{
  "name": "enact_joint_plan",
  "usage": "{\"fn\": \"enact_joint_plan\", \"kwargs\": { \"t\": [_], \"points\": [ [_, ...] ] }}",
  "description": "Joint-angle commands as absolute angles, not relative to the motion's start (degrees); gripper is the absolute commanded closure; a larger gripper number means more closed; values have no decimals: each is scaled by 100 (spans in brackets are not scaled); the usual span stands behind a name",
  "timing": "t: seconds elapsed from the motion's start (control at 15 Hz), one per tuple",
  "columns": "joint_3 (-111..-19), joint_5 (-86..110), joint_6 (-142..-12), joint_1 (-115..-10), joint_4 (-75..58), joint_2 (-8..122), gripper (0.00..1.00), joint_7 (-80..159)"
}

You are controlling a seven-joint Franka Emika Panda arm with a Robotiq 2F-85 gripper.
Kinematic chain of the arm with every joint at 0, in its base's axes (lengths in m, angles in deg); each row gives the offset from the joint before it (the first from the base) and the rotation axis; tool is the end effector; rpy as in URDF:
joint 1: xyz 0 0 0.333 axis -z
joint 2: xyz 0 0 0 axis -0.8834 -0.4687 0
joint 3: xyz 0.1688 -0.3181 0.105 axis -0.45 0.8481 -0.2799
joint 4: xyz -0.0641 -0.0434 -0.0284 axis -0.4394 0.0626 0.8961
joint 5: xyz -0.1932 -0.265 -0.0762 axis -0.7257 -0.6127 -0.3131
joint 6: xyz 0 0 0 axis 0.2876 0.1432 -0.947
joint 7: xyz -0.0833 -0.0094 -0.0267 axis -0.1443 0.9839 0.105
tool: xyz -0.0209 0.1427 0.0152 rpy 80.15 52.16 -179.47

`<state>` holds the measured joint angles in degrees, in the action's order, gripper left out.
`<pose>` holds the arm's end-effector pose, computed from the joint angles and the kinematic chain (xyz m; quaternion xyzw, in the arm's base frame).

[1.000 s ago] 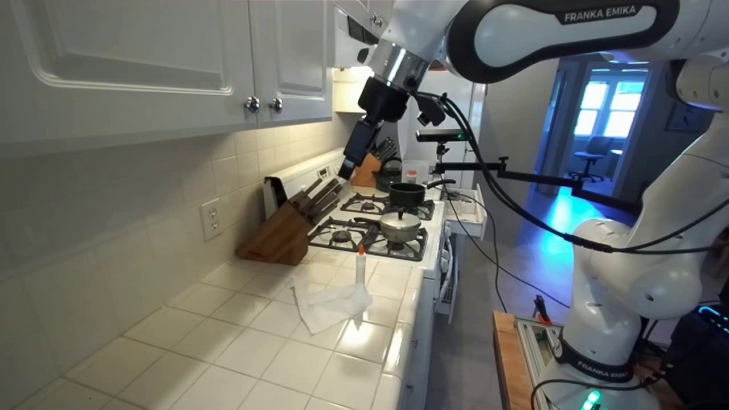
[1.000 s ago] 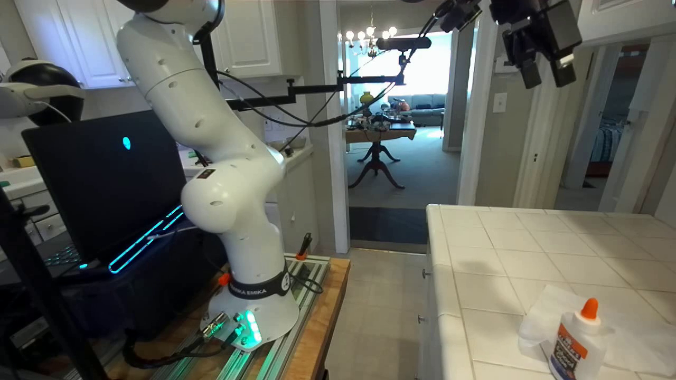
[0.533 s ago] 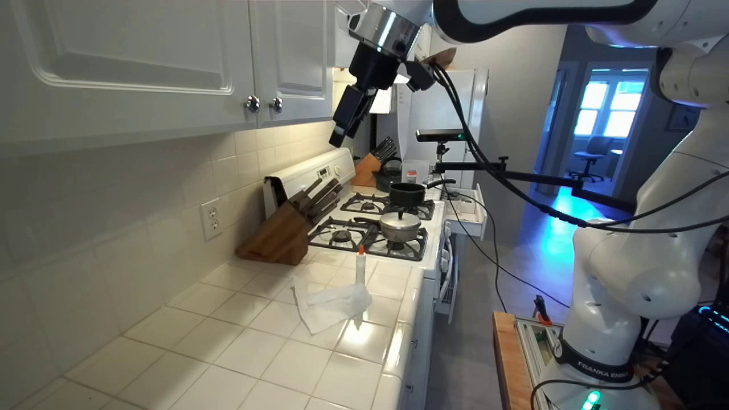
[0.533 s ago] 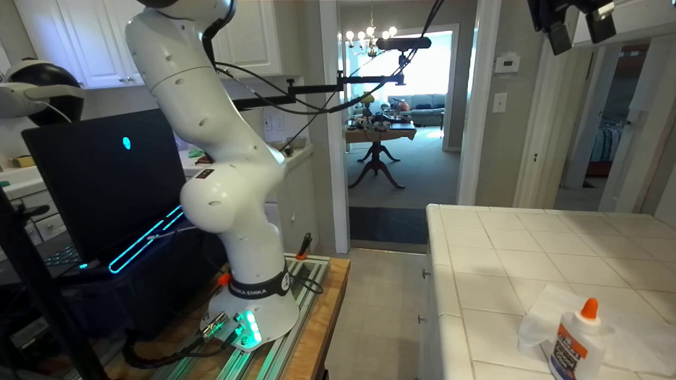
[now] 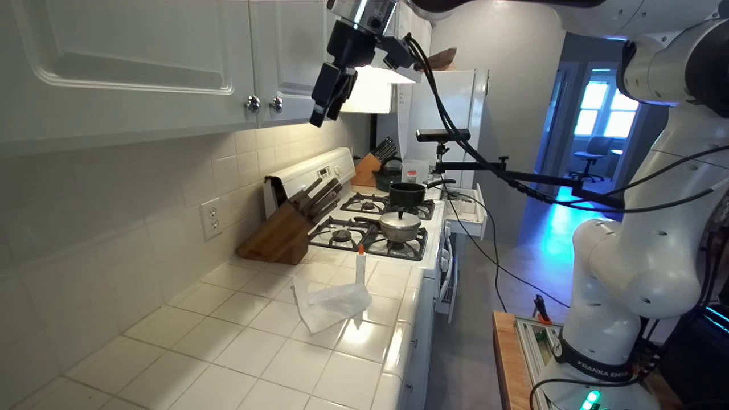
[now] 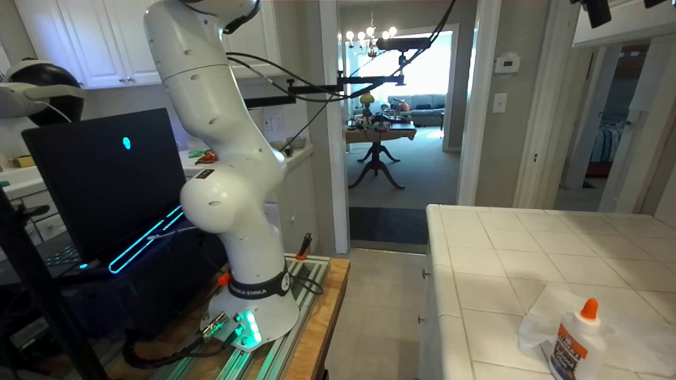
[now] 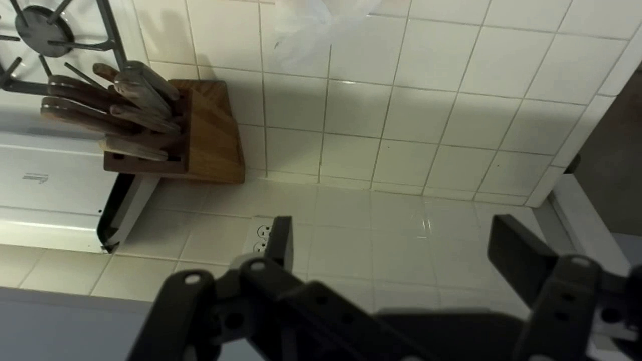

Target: Open the right upper cabinet door.

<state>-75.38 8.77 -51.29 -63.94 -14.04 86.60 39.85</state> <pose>0.4508 0.0626 0.7307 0.9754 0.0356 0.2137 0.0416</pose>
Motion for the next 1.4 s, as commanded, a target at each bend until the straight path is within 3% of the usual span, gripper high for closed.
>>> {"fn": "enact_joint_plan", "kwargs": {
  "t": [0.0,0.6,0.73,1.0,1.07,1.13,1.27,1.33],
  "points": [
    [-7502,662,-4957,-6417,-702,8145,0,3792],
    [-7461,638,-5127,-6472,-187,7726,3,3655],
    [-7458,625,-5158,-6478,-149,7704,28,3615],
    [-7452,590,-5229,-6473,-140,7711,54,3564],
    [-7450,587,-5249,-6471,-143,7715,47,3565],
    [-7448,577,-5276,-6469,-148,7719,18,3565],
    [-7441,536,-5446,-6463,-192,7727,19,3535],
    [-7441,500,-5536,-6463,-209,7722,12,3516]
  ]
}}
